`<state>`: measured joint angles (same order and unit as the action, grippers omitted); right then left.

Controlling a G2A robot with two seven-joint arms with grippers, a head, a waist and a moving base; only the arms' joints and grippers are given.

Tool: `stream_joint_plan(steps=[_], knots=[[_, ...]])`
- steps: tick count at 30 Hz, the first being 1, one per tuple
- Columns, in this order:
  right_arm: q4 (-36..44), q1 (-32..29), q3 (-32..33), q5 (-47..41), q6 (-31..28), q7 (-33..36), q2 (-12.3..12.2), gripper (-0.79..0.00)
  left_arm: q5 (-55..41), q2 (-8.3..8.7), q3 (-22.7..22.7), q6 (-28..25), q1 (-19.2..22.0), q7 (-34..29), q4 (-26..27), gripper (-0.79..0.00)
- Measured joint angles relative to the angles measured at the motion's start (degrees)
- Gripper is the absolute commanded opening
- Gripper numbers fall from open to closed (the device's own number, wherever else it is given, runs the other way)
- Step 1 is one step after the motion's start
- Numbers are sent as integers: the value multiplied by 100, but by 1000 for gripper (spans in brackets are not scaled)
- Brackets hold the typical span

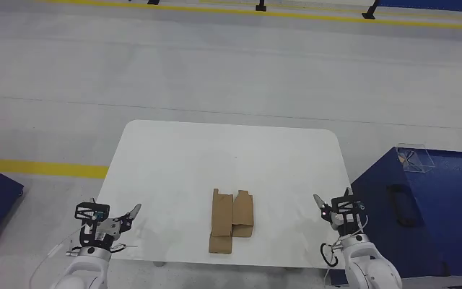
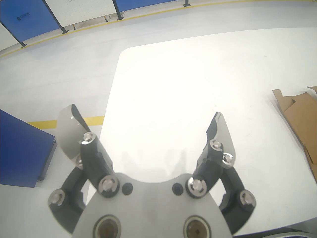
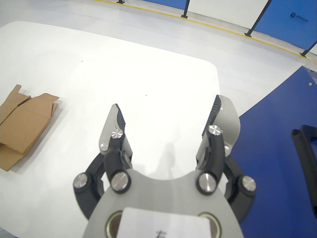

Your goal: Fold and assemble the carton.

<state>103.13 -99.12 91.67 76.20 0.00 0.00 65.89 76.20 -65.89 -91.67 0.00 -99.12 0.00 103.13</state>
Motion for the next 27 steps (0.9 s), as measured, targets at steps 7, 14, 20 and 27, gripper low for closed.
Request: stream_joint_plan(steps=[7, 14, 20, 27], knots=[[0, 0, 0, 0, 0, 0, 0, -126, 0, 0, 0, 0, 0, 0, 0, 0], [106, 158, 142, -887, -839, 868, -4, 0, 0, 0, 0, 0, 0, 0, 0, 0], [-771, 1039, 476, -5594, -2331, 4669, -157, 0, 0, 0, 0, 0, 0, 0, 0, 0], [-2556, 2541, -242, -8409, -1958, 7428, -180, 0, 0, 0, 0, 0, 0, 0, 0, 0]])
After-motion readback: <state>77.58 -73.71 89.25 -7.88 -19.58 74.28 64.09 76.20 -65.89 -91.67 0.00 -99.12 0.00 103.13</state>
